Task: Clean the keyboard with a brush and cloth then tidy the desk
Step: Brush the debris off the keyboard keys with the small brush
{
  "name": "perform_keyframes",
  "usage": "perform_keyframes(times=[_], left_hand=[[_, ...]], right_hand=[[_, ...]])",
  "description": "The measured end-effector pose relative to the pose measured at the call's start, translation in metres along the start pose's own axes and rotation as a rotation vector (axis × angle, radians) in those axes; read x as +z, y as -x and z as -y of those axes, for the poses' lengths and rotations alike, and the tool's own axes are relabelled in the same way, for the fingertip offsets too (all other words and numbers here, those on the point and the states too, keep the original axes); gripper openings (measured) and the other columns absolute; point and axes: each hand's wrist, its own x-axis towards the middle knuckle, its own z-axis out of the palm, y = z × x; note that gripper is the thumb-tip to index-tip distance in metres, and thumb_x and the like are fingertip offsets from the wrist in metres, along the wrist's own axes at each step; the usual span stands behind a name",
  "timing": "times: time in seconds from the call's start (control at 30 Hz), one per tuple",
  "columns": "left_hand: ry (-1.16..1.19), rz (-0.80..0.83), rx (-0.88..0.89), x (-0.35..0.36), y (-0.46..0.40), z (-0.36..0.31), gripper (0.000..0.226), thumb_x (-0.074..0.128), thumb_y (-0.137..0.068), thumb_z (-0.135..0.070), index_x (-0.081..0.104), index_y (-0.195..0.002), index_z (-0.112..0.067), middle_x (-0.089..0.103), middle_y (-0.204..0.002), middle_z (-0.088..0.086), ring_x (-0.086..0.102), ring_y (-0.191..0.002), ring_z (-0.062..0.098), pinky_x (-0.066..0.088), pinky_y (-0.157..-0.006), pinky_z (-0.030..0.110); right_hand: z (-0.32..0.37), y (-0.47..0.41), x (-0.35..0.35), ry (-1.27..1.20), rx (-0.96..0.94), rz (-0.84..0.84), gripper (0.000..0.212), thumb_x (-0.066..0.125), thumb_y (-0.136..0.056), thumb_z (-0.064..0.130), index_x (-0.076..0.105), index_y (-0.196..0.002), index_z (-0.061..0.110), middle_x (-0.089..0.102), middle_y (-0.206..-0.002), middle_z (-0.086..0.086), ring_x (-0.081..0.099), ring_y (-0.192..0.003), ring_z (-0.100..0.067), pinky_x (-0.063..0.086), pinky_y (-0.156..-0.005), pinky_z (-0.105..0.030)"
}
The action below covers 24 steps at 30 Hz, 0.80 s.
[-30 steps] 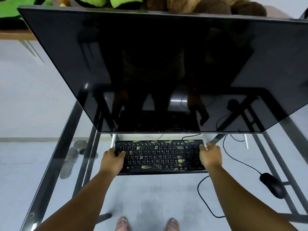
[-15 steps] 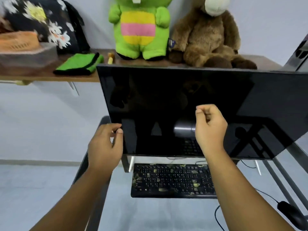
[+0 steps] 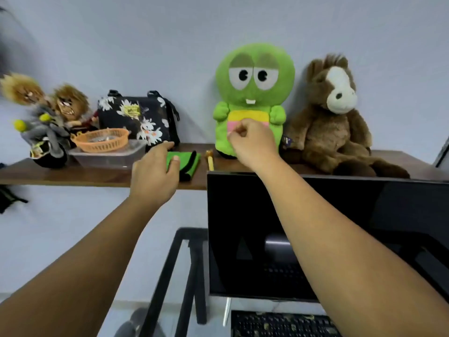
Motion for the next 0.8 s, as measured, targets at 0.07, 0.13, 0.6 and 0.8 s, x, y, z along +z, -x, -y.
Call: perform_keyframes(times=[0.07, 0.13, 0.6, 0.8], left_hand=[[-0.087, 0.105, 0.011, 0.009, -0.015, 0.017, 0.045, 0.04, -0.099, -0.03, 0.041, -0.142, -0.017, 0.046, -0.147, 0.007, 0.043, -0.133, 0.028, 0.031, -0.107, 0.047], [-0.171, 0.215, 0.036, 0.019, -0.024, 0.033, 0.049, 0.035, -0.1, -0.033, 0.034, -0.147, -0.019, 0.032, -0.156, 0.004, 0.033, -0.141, 0.025, 0.025, -0.112, 0.047], [-0.285, 0.463, 0.054, 0.037, -0.039, 0.053, 0.056, 0.019, -0.102, -0.041, 0.019, -0.154, -0.021, 0.011, -0.162, -0.002, 0.007, -0.149, 0.014, 0.009, -0.119, 0.041], [-0.284, 0.479, 0.057, 0.035, -0.038, 0.052, 0.056, 0.018, -0.103, -0.041, 0.019, -0.154, -0.02, 0.012, -0.162, -0.001, 0.007, -0.149, 0.014, 0.009, -0.119, 0.04]], right_hand=[[0.004, -0.022, 0.023, 0.166, 0.056, 0.167, 0.014, 0.059, -0.083, 0.024, 0.061, -0.072, 0.016, 0.067, -0.08, -0.007, 0.063, -0.084, -0.028, 0.035, -0.062, -0.026], [0.005, -0.036, 0.041, 0.336, 0.112, 0.289, 0.017, 0.064, -0.082, 0.029, 0.066, -0.078, 0.012, 0.07, -0.091, -0.012, 0.065, -0.087, -0.03, 0.039, -0.063, -0.026], [0.0, -0.061, 0.082, 0.469, 0.483, 0.829, 0.039, 0.05, -0.098, 0.042, 0.047, -0.077, 0.01, 0.045, -0.074, -0.005, 0.038, -0.056, -0.013, 0.036, -0.054, -0.024], [0.003, -0.061, 0.082, 0.539, 0.474, 0.839, 0.035, 0.047, -0.1, 0.029, 0.045, -0.07, 0.012, 0.04, -0.065, -0.002, 0.038, -0.053, -0.012, 0.034, -0.051, -0.023]])
